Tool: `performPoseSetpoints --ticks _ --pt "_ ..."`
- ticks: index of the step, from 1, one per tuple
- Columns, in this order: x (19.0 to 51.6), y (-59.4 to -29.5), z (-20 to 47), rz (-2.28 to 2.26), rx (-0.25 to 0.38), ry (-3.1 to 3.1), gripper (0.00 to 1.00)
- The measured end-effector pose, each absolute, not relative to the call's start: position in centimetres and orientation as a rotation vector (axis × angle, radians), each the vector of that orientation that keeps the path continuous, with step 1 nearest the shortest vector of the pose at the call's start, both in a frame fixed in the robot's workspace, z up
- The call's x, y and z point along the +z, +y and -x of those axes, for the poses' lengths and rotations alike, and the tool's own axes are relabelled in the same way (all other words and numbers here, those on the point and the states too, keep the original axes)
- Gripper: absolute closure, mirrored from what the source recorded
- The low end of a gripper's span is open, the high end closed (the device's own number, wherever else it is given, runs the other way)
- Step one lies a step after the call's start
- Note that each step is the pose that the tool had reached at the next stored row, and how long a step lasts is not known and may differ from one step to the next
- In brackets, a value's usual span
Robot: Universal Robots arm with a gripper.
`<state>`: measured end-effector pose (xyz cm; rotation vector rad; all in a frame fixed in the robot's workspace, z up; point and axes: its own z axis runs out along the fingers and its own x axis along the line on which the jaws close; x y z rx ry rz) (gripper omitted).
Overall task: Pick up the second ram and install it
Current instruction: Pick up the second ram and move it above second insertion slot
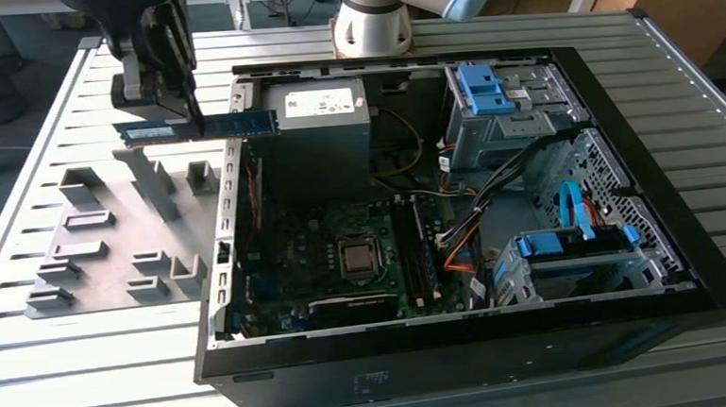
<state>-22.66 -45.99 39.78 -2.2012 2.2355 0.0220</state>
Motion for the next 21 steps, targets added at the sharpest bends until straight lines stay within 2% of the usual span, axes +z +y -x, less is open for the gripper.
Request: performPoseSetpoints --ticks 21 --pt "39.8 -46.0 21.2 2.201 0.022 2.236 0.86"
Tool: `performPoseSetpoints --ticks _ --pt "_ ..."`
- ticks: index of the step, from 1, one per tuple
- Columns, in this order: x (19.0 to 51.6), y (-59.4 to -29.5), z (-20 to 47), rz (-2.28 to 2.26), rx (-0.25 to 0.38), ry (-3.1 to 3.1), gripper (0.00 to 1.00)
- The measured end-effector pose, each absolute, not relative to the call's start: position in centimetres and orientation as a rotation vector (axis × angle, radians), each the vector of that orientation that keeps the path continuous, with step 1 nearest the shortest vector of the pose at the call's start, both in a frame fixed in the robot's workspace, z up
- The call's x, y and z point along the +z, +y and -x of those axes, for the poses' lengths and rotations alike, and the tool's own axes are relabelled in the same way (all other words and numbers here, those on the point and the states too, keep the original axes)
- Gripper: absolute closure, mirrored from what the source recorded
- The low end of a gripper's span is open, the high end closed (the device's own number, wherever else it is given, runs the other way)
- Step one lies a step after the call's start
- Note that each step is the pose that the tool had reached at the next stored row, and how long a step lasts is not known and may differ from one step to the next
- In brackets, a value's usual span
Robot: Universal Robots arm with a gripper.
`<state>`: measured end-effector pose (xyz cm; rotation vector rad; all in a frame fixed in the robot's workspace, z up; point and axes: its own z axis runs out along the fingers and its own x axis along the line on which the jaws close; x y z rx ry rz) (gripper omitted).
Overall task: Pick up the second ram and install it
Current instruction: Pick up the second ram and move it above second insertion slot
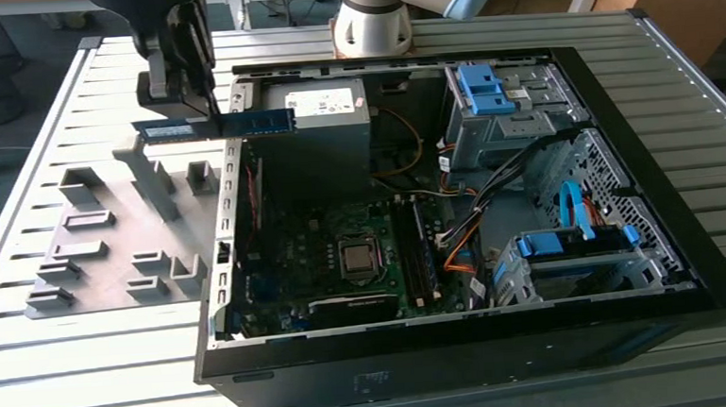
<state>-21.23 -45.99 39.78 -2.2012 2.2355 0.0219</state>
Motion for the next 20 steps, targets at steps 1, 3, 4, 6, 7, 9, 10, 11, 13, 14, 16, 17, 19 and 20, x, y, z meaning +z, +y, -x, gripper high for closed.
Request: performPoseSetpoints --ticks 1,3,4,6,7,9,10,11,13,14,16,17,19,20 --pt "39.8 -46.0 21.2 2.201 0.022 2.236 0.86" --pt "39.8 -46.0 21.0 2.201 0.022 2.236 0.86" --pt "39.8 -46.0 20.9 2.201 0.022 2.236 0.86" --pt "39.8 -46.0 20.7 2.201 0.022 2.236 0.86" --pt "39.8 -46.0 20.6 2.201 0.022 2.235 0.86" --pt "39.8 -46.0 20.5 2.201 0.022 2.236 0.86" --pt "39.8 -46.0 20.4 2.201 0.022 2.235 0.86" --pt "39.8 -46.0 20.3 2.201 0.022 2.236 0.86" --pt "39.8 -46.0 20.1 2.201 0.022 2.236 0.86" --pt "39.8 -46.0 20.0 2.201 0.022 2.235 0.86" --pt "39.8 -46.0 19.8 2.201 0.022 2.236 0.86" --pt "39.8 -46.0 19.7 2.201 0.022 2.236 0.86" --pt "39.8 -46.0 19.5 2.201 0.022 2.236 0.86" --pt "39.8 -46.0 19.4 2.201 0.022 2.236 0.86"
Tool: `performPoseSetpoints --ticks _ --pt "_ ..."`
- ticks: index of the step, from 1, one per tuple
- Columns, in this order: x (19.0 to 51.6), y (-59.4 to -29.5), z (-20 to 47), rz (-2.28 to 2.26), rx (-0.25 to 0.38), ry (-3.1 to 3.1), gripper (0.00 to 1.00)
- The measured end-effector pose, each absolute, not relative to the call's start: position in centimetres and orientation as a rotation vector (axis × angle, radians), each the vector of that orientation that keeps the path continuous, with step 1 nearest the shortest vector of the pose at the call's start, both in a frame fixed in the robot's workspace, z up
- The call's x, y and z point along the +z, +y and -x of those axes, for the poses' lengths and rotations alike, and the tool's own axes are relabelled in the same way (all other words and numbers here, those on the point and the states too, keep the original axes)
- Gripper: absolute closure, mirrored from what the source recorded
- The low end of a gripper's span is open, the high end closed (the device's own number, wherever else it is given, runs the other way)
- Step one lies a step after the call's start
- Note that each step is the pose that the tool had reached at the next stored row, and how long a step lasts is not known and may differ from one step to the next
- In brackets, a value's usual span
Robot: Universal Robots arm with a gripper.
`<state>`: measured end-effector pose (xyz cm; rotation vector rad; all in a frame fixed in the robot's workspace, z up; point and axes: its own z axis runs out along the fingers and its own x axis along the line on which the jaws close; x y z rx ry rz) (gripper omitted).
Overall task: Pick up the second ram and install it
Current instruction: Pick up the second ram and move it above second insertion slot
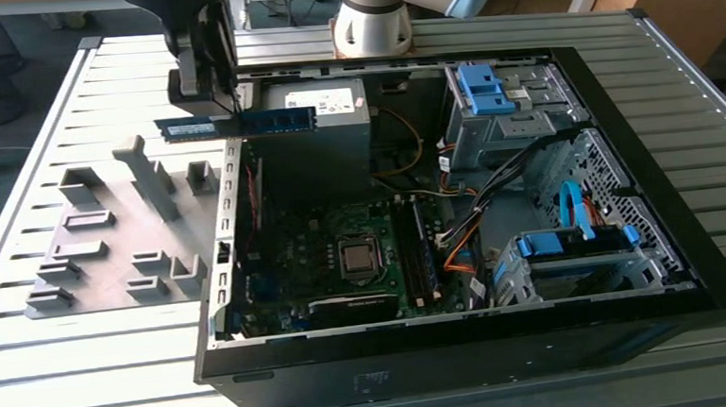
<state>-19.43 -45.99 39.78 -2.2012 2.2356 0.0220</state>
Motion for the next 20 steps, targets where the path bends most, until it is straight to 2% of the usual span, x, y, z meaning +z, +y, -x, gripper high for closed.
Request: performPoseSetpoints --ticks 20 --pt "39.8 -46.0 17.2 2.201 0.022 2.236 0.86"
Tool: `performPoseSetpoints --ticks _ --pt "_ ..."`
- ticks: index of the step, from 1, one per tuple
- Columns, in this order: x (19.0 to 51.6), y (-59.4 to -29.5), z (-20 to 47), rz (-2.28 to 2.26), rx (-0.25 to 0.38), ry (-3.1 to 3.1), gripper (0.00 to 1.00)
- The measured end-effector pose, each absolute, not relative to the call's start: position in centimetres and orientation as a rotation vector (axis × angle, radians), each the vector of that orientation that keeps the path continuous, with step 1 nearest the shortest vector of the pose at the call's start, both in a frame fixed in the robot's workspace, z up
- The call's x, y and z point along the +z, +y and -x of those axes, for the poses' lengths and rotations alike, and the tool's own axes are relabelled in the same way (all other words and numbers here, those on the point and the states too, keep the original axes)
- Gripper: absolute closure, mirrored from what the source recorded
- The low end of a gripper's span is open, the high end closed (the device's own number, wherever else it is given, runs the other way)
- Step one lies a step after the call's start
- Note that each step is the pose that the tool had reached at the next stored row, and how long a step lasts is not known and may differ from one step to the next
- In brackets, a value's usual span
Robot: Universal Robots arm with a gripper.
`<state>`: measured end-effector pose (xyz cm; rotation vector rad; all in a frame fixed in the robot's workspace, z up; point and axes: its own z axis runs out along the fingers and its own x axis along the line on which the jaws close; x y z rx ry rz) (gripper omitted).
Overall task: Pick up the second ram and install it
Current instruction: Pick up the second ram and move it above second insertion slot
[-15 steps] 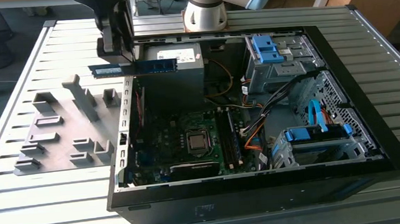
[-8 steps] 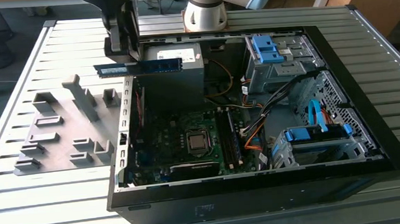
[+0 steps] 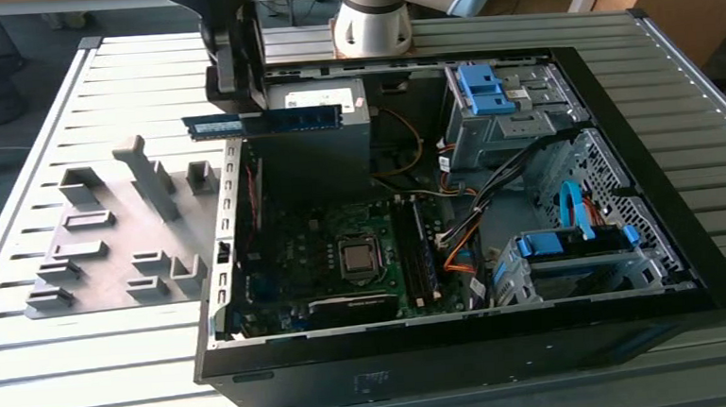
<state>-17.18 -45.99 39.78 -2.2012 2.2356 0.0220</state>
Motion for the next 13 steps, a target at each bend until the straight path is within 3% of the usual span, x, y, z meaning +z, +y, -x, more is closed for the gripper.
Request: performPoseSetpoints --ticks 13 --pt "39.8 -46.0 15.7 2.201 0.022 2.236 0.86"
